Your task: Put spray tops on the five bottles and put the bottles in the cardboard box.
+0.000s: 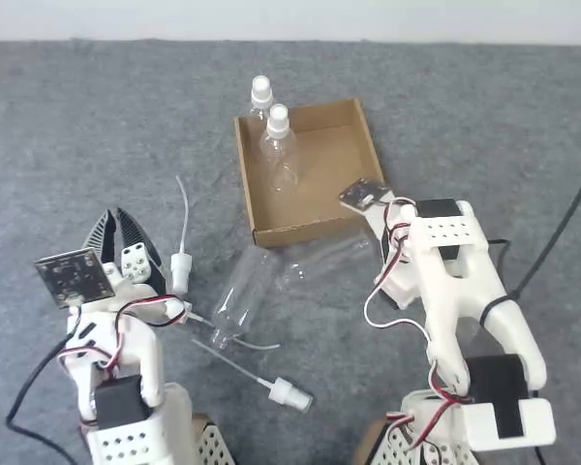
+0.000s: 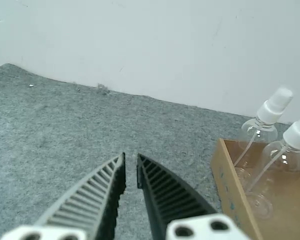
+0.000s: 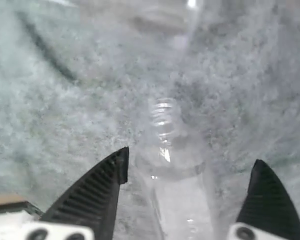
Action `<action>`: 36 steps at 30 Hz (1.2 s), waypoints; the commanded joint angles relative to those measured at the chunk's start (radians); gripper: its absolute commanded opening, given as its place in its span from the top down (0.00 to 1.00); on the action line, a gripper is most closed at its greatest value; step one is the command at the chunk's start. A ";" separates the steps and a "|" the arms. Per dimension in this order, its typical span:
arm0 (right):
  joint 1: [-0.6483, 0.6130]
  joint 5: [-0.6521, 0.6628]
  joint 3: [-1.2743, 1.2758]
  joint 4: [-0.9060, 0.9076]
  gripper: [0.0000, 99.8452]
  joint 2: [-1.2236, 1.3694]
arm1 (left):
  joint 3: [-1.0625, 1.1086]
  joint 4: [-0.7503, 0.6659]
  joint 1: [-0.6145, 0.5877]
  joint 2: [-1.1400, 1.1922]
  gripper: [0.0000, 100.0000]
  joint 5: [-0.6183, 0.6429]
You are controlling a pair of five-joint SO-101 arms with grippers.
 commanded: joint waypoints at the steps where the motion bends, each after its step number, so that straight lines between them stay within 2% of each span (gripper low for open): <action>1: -0.012 0.104 -0.052 0.007 0.68 -0.015 | -0.008 -0.032 -0.005 -0.008 0.96 0.003; 8: -0.012 0.273 -0.044 0.005 0.68 -0.004 | -0.008 -0.032 -0.005 -0.008 0.96 0.003; 16: -0.010 0.361 -0.023 -0.004 0.68 -0.004 | -0.008 -0.032 -0.005 -0.008 0.96 0.003; 27: -0.010 0.391 -0.008 -0.008 0.68 -0.002 | -0.008 -0.032 -0.005 -0.008 0.96 0.003; 32: -0.008 0.391 0.054 -0.107 0.68 -0.004 | -0.008 -0.032 -0.005 -0.008 0.96 0.003; 36: 0.005 0.388 0.055 -0.099 0.68 -0.013 | -0.008 -0.032 -0.005 -0.008 0.96 0.003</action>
